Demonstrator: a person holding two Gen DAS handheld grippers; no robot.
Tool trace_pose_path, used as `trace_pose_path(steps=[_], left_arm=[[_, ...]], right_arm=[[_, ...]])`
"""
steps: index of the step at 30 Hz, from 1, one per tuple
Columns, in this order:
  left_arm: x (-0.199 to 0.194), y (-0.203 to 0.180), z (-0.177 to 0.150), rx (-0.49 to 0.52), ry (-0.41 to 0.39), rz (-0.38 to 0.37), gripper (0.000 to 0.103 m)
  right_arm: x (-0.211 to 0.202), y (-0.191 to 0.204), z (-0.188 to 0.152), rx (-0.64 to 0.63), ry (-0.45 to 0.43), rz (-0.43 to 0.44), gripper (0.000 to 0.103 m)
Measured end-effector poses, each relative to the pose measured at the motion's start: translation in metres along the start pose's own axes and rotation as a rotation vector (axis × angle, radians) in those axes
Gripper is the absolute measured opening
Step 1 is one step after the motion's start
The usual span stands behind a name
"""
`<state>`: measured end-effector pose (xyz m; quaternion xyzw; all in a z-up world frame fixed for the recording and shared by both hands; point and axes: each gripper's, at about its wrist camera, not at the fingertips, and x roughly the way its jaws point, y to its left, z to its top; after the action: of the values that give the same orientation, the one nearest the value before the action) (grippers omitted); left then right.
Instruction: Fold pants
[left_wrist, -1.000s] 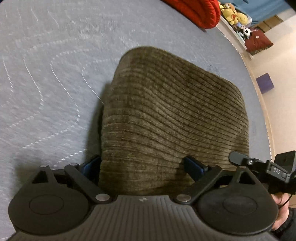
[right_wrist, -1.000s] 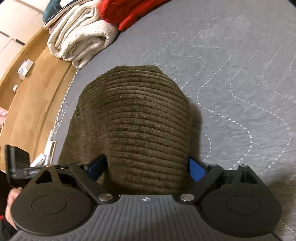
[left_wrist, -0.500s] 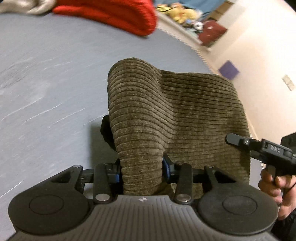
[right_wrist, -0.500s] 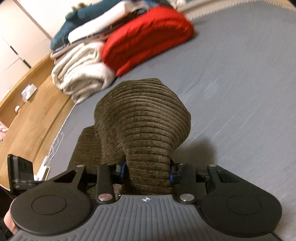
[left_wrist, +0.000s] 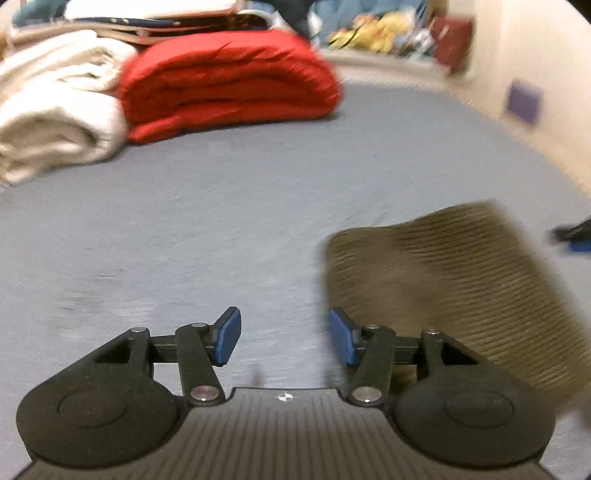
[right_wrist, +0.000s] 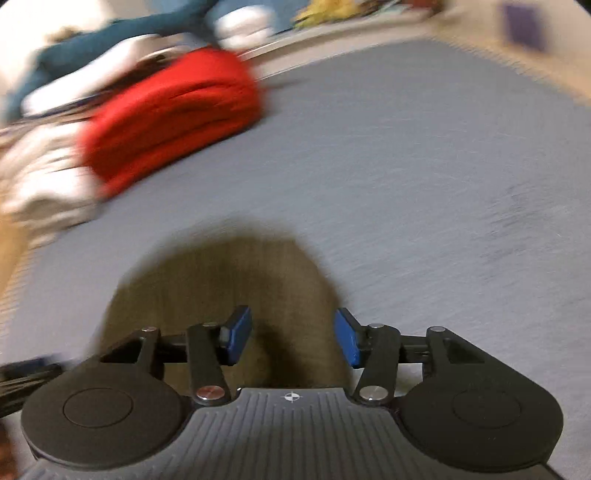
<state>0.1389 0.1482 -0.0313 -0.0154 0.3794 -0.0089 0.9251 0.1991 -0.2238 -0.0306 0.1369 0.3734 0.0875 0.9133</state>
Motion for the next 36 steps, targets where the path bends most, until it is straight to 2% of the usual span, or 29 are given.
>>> trace_pose_path(steps=[1, 4, 5, 7, 9, 11, 13, 18, 20, 23, 25, 28, 30, 34, 36], left_arm=[[-0.007, -0.003, 0.0, -0.012, -0.014, -0.079, 0.056], [-0.018, -0.015, -0.01, 0.066, 0.0, -0.168, 0.052], [-0.017, -0.021, -0.015, 0.101, 0.022, -0.197, 0.046], [-0.009, -0.03, -0.026, 0.167, 0.087, -0.236, 0.041], [0.009, -0.036, -0.037, 0.25, 0.175, -0.198, 0.04], [0.016, -0.041, -0.046, 0.323, 0.188, -0.177, 0.041], [0.013, -0.044, -0.045, 0.33, 0.183, -0.171, 0.041], [0.003, -0.042, -0.053, 0.312, 0.157, -0.138, 0.047], [-0.002, -0.046, -0.056, 0.309, 0.147, -0.113, 0.055], [-0.01, -0.049, -0.054, 0.274, 0.132, -0.073, 0.058], [-0.016, -0.047, -0.052, 0.232, 0.114, -0.058, 0.061], [-0.021, -0.041, -0.048, 0.174, 0.098, -0.068, 0.076], [-0.023, -0.038, -0.047, 0.159, 0.113, -0.07, 0.076], [-0.012, -0.034, -0.052, 0.131, 0.162, -0.056, 0.076], [-0.005, -0.031, -0.054, 0.108, 0.173, -0.063, 0.08]], right_arm=[[-0.004, -0.003, 0.003, 0.007, -0.01, 0.039, 0.053], [-0.014, 0.005, 0.0, -0.087, 0.003, 0.154, 0.053], [-0.015, 0.01, -0.004, -0.137, 0.032, 0.195, 0.053], [-0.013, 0.015, -0.015, -0.196, 0.109, 0.262, 0.053], [-0.007, 0.018, -0.027, -0.281, 0.204, 0.282, 0.052], [0.005, 0.027, -0.047, -0.44, 0.294, 0.23, 0.048], [0.014, 0.027, -0.062, -0.497, 0.306, 0.2, 0.048], [-0.003, 0.021, -0.059, -0.417, 0.229, 0.186, 0.049], [-0.008, 0.018, -0.054, -0.378, 0.195, 0.168, 0.058], [-0.013, 0.007, -0.054, -0.347, 0.171, 0.159, 0.072], [-0.01, 0.001, -0.058, -0.338, 0.184, 0.153, 0.076], [-0.006, -0.004, -0.065, -0.292, 0.25, 0.168, 0.082], [-0.002, -0.006, -0.072, -0.263, 0.31, 0.173, 0.085], [0.007, -0.025, -0.077, -0.135, 0.362, 0.202, 0.091], [0.01, -0.034, -0.078, -0.069, 0.386, 0.222, 0.092]])
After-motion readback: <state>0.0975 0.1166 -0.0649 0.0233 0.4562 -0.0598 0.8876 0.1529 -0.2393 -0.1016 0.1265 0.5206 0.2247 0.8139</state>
